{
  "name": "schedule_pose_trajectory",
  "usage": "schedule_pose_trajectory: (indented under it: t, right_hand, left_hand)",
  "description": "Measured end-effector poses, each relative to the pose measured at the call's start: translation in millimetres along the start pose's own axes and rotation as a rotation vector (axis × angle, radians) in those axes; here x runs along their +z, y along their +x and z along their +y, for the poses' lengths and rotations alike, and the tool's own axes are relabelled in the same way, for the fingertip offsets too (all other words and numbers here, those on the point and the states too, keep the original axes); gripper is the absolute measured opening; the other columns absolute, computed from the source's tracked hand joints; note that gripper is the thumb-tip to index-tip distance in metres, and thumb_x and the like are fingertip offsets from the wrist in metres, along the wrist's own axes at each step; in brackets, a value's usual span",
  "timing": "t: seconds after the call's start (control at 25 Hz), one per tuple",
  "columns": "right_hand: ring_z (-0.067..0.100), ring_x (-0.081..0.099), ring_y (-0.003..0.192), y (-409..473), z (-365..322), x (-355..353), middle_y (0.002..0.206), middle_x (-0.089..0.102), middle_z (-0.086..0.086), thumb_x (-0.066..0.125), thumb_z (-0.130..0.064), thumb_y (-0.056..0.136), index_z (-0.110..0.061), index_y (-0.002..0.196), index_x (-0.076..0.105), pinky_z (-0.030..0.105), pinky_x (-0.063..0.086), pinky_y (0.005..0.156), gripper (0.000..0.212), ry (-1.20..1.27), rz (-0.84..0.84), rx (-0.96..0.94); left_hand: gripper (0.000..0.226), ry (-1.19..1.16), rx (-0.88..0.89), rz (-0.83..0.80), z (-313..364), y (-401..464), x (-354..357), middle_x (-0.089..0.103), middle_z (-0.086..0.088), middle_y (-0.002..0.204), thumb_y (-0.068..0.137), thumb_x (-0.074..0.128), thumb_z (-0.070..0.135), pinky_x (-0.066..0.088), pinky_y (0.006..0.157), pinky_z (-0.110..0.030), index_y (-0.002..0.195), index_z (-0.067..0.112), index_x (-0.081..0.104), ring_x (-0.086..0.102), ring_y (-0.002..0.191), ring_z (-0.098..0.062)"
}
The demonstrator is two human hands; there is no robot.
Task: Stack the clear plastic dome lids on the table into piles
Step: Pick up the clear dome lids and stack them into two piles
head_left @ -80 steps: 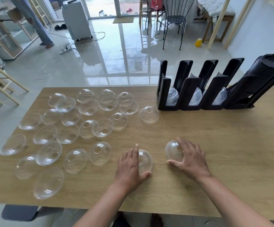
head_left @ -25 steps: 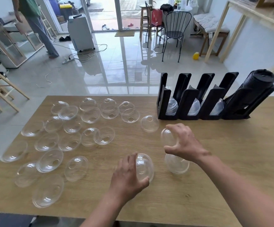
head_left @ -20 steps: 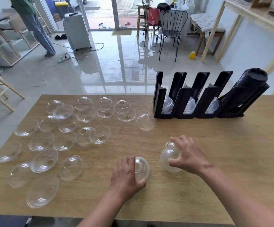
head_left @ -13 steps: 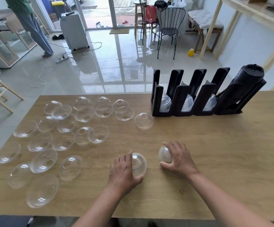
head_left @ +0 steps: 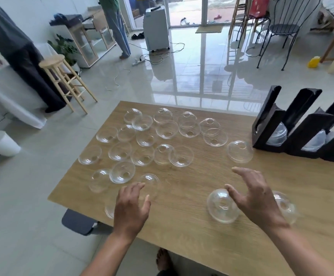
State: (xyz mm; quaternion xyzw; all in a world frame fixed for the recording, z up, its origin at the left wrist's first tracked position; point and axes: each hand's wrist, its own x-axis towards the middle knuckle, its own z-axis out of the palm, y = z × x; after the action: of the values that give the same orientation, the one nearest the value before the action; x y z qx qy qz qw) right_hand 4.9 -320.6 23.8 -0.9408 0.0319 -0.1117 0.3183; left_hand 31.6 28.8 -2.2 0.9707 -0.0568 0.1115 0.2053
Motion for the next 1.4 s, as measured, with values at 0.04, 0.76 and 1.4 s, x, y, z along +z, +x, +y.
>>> schedule_pose_trajectory:
  t: [0.04,0.76,1.4]
  right_hand:
    - [0.024,0.055,0.118,6,-19,15,0.123,0.066,0.005,0.082,-0.028,0.08,-0.014,0.128,0.062,0.036,0.048,0.097,0.054,0.024,-0.043,-0.027]
    - [0.028,0.021,0.151,47,-129,203,0.167,0.014,0.006,0.054,-0.054,0.09,-0.045,0.152,0.015,0.05,0.028,0.117,0.075,-0.322,-0.618,-0.455]
    - [0.025,0.033,0.139,40,-98,150,0.158,0.031,0.002,0.071,-0.044,0.081,-0.037,0.145,0.031,0.04,0.042,0.107,0.076,-0.322,-0.619,-0.257]
  left_hand:
    - [0.045,0.012,-0.027,0.026,-13,1,-5,0.066,0.003,0.117,0.081,0.078,0.022,0.05,0.093,-0.039,0.123,0.018,0.063,0.053,0.107,-0.018]
    - [0.123,0.086,-0.308,-0.216,-87,-24,-9,0.03,0.001,0.161,0.064,0.051,0.091,0.034,0.115,-0.043,0.158,0.023,0.01,0.031,0.144,-0.021]
    - [0.131,0.108,-0.254,-0.358,-44,-17,-1,0.02,-0.002,0.162,0.06,0.049,0.091,0.028,0.116,-0.042,0.157,0.023,-0.007,0.023,0.144,-0.023]
